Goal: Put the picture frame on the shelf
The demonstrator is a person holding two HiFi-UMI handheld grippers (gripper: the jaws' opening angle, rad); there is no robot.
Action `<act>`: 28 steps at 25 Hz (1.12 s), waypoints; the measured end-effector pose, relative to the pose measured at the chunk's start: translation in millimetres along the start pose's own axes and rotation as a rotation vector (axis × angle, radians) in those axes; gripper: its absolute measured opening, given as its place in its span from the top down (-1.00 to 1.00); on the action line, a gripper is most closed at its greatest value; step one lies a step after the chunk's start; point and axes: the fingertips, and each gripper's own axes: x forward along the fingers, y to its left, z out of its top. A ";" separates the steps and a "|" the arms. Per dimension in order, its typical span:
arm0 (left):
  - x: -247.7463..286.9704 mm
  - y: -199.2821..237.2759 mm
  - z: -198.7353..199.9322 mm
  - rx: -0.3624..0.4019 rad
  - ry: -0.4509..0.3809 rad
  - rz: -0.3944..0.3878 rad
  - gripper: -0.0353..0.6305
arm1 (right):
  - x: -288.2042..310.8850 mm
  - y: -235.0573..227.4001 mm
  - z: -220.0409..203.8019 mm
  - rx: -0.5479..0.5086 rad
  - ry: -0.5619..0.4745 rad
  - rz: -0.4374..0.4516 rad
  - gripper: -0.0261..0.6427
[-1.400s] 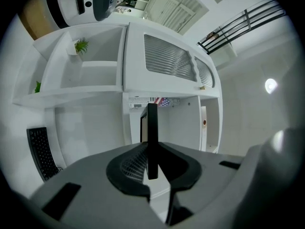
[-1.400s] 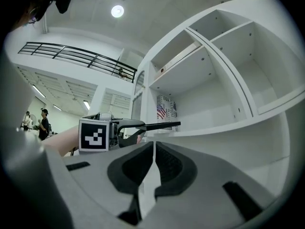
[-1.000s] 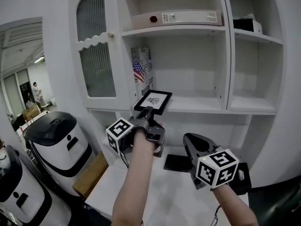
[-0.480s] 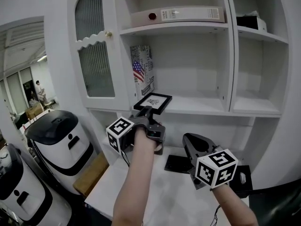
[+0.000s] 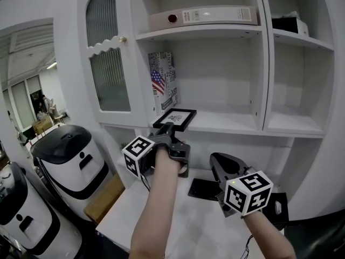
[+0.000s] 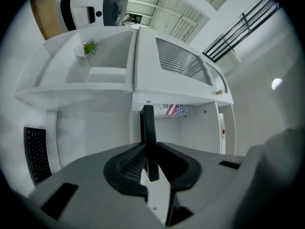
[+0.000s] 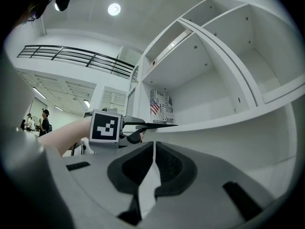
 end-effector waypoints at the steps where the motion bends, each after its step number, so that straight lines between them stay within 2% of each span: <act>1: -0.1 0.0 0.3 -0.001 -0.006 -0.001 0.71 | -0.2 -1.1 -0.1 0.001 0.001 0.002 0.92; 6: -2.1 0.0 2.2 0.003 -0.040 -0.008 0.68 | -0.6 -5.6 -2.1 0.009 0.004 0.011 0.92; 10: -3.7 -3.1 1.2 0.015 -0.047 -0.055 0.45 | -2.3 -9.6 -4.4 0.011 0.006 0.015 0.92; 15: -9.8 -8.5 -4.5 0.077 -0.027 -0.089 0.26 | -4.4 -13.3 -6.2 0.016 0.006 0.021 0.92; 19: -20.4 -12.1 -4.7 0.176 -0.012 -0.088 0.23 | -4.4 -10.9 -7.1 0.016 0.007 0.033 0.92; 24: -33.4 -13.4 -4.7 0.356 0.004 -0.048 0.23 | -3.0 -4.1 -9.4 0.023 0.009 0.056 0.92; 28: -39.1 -22.0 -4.9 0.584 0.007 -0.030 0.23 | -1.6 0.5 -10.6 0.025 0.010 0.071 0.92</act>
